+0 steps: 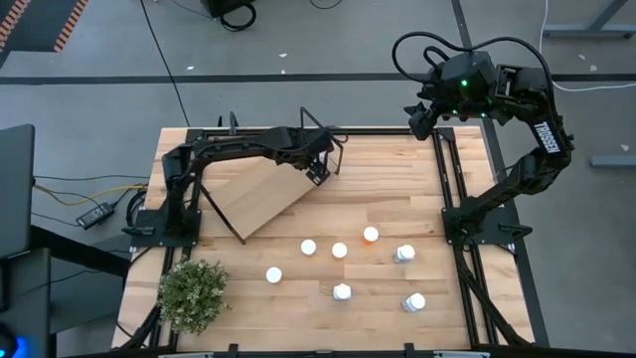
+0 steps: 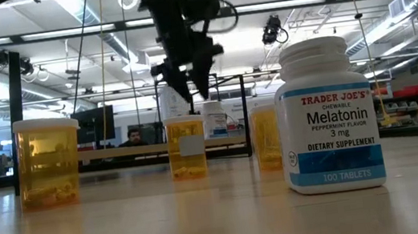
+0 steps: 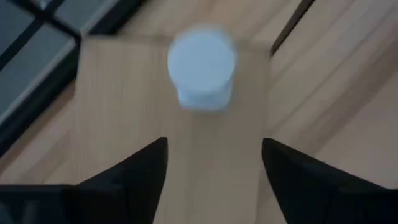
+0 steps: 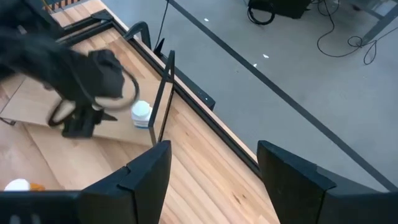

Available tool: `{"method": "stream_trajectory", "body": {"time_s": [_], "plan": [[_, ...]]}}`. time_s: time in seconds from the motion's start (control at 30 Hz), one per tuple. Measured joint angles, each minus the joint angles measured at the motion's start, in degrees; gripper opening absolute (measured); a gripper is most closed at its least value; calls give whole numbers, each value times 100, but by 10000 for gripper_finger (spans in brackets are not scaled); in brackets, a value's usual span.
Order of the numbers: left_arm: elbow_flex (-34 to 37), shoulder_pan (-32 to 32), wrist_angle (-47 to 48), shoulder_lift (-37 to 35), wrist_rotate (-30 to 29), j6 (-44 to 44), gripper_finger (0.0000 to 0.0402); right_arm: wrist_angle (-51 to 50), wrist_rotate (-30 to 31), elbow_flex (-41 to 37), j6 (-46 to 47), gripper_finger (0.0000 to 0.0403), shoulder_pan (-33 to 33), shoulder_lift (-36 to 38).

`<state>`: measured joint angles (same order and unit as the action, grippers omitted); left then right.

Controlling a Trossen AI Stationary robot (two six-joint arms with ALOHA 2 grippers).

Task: Pick and place medicine bottles onto shelf by color
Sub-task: Put the white pill bottle on the shelf

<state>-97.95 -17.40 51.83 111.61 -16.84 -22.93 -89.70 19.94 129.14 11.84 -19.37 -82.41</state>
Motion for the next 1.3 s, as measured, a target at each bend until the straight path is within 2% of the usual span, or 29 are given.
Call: {"method": "stream_trajectory", "body": {"time_s": [0.17,0.3,0.47,0.63,0.83,1.03,1.3], "plan": [[-4,28,-864,-138,-20,84,324,-36,-1,0,-19,245,1,35],[-4,34,-1001,-155,-149,212,350,-36,20,-2,-236,245,0,139],[-2,28,-1081,-155,-511,620,361,-35,260,-2,-493,245,0,257],[-2,17,-1146,-148,-509,1085,361,-29,435,0,-559,245,0,346],[-2,-237,-1468,-73,424,1477,353,40,581,0,-543,245,0,352],[0,-439,-1293,-68,561,2052,351,101,874,0,-468,245,0,352],[463,-699,-1385,-1,916,1843,350,117,900,0,-482,245,0,352]]}}
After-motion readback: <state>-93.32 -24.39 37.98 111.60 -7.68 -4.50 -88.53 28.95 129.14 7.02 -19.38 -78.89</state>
